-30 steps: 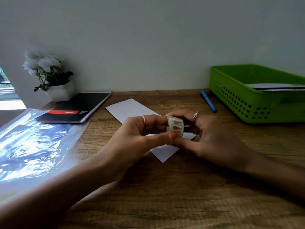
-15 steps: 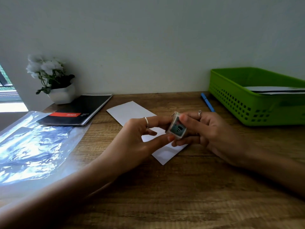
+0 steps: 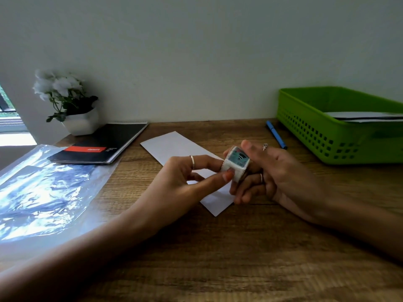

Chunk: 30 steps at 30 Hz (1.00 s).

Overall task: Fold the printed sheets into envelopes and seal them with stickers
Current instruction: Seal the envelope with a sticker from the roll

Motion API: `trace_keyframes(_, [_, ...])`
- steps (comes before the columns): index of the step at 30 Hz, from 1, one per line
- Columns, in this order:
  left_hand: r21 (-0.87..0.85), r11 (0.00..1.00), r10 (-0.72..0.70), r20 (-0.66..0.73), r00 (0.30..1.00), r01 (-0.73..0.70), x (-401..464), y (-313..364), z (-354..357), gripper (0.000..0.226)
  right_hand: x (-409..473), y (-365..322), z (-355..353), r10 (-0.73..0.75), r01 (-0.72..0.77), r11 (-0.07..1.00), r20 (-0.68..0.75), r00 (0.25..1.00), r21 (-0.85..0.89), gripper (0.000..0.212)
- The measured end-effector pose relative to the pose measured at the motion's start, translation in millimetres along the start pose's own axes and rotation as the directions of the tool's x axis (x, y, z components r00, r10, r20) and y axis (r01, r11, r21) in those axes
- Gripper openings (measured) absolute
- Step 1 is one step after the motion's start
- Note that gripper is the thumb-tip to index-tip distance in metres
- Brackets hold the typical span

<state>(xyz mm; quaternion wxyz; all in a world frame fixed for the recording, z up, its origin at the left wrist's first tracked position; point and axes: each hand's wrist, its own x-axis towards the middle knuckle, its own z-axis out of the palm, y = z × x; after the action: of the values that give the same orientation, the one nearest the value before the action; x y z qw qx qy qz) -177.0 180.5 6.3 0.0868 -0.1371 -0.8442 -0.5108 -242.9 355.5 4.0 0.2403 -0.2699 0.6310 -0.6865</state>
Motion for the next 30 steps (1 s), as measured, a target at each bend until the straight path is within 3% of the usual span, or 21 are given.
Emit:
trace_keyframes(5, [-0.12,0.989,-0.084,-0.011,0.996,0.082,-0.5,-2.5,1.5,0.029,0.7,2.2,0.3,-0.042,0.041,0.996,-0.015,0.999,-0.081,0.04])
trace_keyframes(13, [-0.16,0.98,-0.122,-0.023,0.992,0.117,-0.5,-1.3,4.8,0.028,-0.1,3.7,0.8,-0.073,0.07,0.988,-0.013,0.997,-0.14,0.038])
trace_keyframes(23, [-0.242,0.967,-0.097,-0.062,0.993,0.079,0.4,-1.3,8.9,0.033,-0.4,4.1,2.1,-0.088,0.09,0.97,0.019,0.996,-0.227,0.038])
trace_keyframes(30, [-0.264,0.961,-0.098,-0.047,0.994,0.082,-0.4,-0.7,8.0,0.029,1.2,3.7,2.8,-0.039,0.042,0.984,0.022,0.999,-0.171,0.042])
